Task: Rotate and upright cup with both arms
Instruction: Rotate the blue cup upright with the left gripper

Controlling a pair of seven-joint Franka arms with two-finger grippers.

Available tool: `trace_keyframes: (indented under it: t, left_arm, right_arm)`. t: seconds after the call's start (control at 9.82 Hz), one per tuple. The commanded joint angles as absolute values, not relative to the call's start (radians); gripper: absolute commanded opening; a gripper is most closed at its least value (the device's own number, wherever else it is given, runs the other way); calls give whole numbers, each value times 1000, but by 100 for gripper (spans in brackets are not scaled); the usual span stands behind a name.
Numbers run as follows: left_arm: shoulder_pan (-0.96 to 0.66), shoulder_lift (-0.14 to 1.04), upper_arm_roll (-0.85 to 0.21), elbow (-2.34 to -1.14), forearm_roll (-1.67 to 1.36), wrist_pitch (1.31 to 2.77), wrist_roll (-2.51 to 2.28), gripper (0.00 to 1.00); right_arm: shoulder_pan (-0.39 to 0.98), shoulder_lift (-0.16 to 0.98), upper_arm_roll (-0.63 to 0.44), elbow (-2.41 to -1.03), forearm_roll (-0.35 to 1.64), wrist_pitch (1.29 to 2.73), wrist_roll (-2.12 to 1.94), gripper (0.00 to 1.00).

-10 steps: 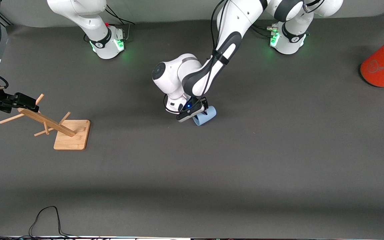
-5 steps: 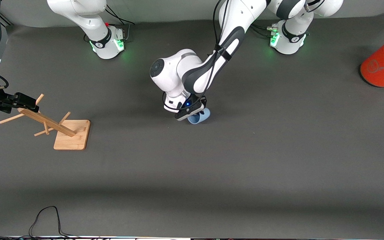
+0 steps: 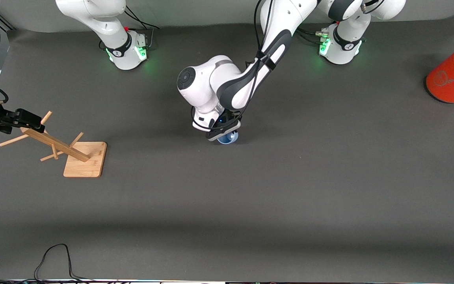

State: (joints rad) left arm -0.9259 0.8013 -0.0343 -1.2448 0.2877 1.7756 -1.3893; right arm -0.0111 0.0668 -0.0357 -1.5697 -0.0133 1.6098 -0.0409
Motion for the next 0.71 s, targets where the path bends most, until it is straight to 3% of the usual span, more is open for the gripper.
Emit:
trace_keyframes:
  t: [0.0,0.1,0.31,0.61]
  left_arm:
    - [-927,782,-32,-1282,276,1790,-1388,0]
    - [-927,782,-32,-1288,276,1792,-1387,30]
    - [-927,782,-32,-1293,275,1792,-1385,66]
    - [-927,782,-32,-1296,275,1776,-1373,71]
  right_arm:
    - [-15,58,-29,-1566,-15,1615,-60,100]
    - [-15,58,-29,-1566,-14,1615,-58,100]
    - [-15,55,-31,-1565,-9,1614,-31,100]
    - [-15,52,-29,-1566,6,1612,25,100]
